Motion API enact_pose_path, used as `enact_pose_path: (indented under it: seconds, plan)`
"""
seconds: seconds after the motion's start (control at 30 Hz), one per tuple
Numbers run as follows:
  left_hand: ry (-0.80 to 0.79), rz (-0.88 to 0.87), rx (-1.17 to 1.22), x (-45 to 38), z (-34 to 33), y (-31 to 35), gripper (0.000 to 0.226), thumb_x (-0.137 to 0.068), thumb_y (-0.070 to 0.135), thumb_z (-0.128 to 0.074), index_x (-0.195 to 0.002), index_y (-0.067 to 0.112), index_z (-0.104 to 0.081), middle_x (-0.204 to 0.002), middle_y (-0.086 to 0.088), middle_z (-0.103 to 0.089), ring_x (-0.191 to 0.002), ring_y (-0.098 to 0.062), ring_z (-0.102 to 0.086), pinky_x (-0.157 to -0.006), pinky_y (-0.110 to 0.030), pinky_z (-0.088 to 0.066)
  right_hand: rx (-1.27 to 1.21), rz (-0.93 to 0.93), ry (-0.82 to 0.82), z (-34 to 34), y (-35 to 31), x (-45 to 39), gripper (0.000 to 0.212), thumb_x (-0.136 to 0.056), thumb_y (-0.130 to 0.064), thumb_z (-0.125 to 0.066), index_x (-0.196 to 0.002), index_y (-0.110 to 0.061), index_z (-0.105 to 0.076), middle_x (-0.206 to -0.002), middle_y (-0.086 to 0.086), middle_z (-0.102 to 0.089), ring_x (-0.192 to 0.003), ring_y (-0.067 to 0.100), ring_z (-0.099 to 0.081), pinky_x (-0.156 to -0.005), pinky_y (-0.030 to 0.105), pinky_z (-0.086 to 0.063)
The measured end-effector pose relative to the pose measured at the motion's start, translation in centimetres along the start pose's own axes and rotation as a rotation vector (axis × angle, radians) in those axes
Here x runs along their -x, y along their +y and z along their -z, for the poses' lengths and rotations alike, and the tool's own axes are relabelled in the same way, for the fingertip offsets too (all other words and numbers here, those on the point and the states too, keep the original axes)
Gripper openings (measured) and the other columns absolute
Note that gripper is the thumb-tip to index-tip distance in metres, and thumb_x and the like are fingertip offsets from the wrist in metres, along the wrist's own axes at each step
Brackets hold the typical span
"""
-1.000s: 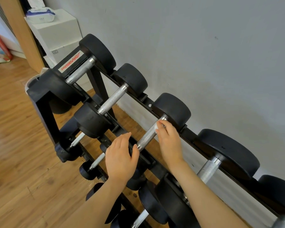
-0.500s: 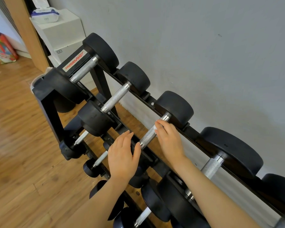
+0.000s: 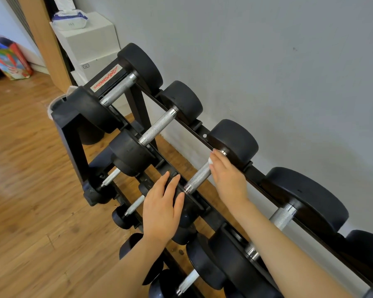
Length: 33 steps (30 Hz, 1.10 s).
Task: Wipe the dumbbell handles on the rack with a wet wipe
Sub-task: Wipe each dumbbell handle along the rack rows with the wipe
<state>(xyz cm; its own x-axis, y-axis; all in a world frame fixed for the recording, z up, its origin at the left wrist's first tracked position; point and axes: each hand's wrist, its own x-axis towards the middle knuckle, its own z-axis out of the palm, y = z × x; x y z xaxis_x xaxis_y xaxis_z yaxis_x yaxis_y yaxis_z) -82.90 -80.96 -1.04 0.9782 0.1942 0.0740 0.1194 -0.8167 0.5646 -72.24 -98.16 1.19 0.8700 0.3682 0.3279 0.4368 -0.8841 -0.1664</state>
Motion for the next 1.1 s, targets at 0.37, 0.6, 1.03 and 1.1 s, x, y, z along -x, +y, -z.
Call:
enact_pose_path:
  seconds: [0.37,0.6,1.03,1.1]
  plan:
    - [0.005,-0.008,0.007,0.0,0.1,0.1,0.055,-0.1,0.049,-0.028,-0.144,0.024,-0.048,-0.152,-0.003,-0.043,-0.137,-0.025,-0.043,-0.109,-0.036,-0.027,-0.149,0.092,-0.19,-0.1,0.0,-1.1,0.029,-0.1,-0.021,-0.053,-0.126,-0.011,-0.062,-0.129,0.002,-0.061,-0.101,0.02,-0.066,-0.08,0.029,-0.054]
    - [0.009,-0.009,0.011,-0.1,0.1,0.1,0.055,-0.099,0.049,-0.029,-0.144,0.024,-0.048,-0.151,-0.003,-0.044,-0.137,-0.025,-0.043,-0.109,-0.036,-0.027,-0.156,0.038,-0.117,0.0,0.3,-0.5,0.029,-0.097,-0.019,-0.058,-0.125,-0.011,-0.064,-0.13,0.005,-0.061,-0.103,0.018,-0.067,-0.083,0.027,-0.054]
    - [0.019,-0.01,0.017,0.0,0.1,0.1,0.054,-0.1,0.049,-0.029,-0.144,0.024,-0.048,-0.151,-0.003,-0.044,-0.137,-0.025,-0.043,-0.108,-0.035,-0.027,-0.03,0.149,-0.119,-1.5,0.3,-0.3,0.033,-0.085,-0.02,-0.075,-0.117,-0.014,-0.068,-0.121,0.004,-0.065,-0.075,0.015,-0.07,-0.056,0.023,-0.057]
    - [0.017,-0.009,0.017,0.0,0.1,0.1,0.054,-0.1,0.049,-0.029,-0.145,0.025,-0.047,-0.152,-0.002,-0.044,-0.137,-0.024,-0.043,-0.108,-0.036,-0.027,-0.023,0.07,-0.067,-1.2,0.6,-0.6,0.033,-0.083,-0.02,-0.077,-0.114,-0.013,-0.069,-0.12,0.005,-0.065,-0.075,0.016,-0.07,-0.057,0.023,-0.057]
